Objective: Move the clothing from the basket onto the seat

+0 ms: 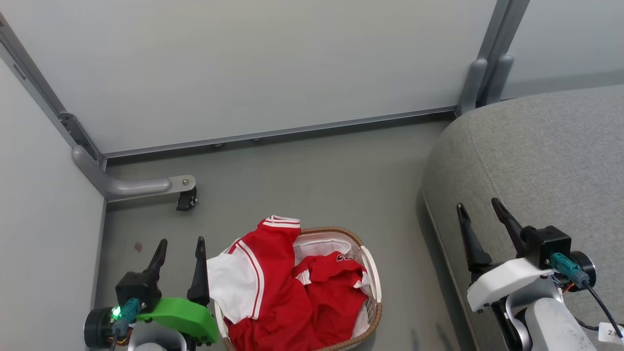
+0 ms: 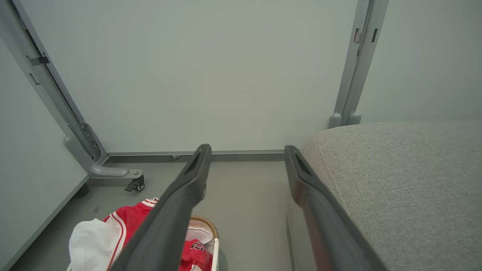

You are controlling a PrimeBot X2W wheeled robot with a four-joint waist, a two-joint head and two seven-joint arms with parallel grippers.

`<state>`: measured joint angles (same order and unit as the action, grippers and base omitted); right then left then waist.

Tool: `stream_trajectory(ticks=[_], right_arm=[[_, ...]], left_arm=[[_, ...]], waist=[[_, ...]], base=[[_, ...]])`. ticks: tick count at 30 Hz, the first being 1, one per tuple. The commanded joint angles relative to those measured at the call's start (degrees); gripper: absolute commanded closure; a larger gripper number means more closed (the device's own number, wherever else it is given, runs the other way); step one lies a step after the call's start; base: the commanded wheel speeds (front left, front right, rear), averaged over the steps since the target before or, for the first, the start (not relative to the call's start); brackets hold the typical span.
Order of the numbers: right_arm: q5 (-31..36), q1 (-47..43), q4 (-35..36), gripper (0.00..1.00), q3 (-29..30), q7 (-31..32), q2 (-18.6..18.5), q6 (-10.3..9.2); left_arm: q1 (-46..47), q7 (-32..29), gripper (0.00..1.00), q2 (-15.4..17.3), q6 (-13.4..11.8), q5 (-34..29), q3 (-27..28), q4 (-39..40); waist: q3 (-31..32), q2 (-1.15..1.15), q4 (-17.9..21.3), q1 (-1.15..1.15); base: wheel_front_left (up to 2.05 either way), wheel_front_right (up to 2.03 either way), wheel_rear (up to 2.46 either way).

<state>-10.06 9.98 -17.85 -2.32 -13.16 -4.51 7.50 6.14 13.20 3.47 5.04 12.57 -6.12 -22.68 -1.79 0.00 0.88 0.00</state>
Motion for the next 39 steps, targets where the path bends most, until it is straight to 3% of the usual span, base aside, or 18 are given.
stream_trajectory(ticks=[1,20,33,39], right_arm=[[1.4,1.1,0.5,0.00,0.0,-0.6,-0.3,-0.01],[9.4,14.1,8.4,0.00,0.6,-2.1,1.2,-0.02],[4.8,21.4,12.5,0.00,-1.3,-2.1,1.5,-0.02],[2.3,22.8,13.9,0.00,-1.4,-2.1,1.5,-0.02]], left_arm=[[0.9,0.5,0.00,0.1,0.3,-1.8,-0.1,0.2],[16.8,2.0,0.00,-0.3,2.3,-8.8,-4.5,-6.6],[26.7,2.0,0.00,2.7,2.3,-12.2,-8.2,-15.4],[31.7,1.9,0.00,3.4,0.8,-13.6,-9.1,-22.5]], waist=[[-1.6,0.00,0.3,0.00],[-24.1,0.00,5.4,0.00],[-36.4,0.00,10.2,0.00],[-40.9,0.00,12.0,0.00]], base=[[0.00,0.00,0.00],[0.00,0.00,0.00],[0.00,0.00,0.00],[0.00,0.00,0.00]])
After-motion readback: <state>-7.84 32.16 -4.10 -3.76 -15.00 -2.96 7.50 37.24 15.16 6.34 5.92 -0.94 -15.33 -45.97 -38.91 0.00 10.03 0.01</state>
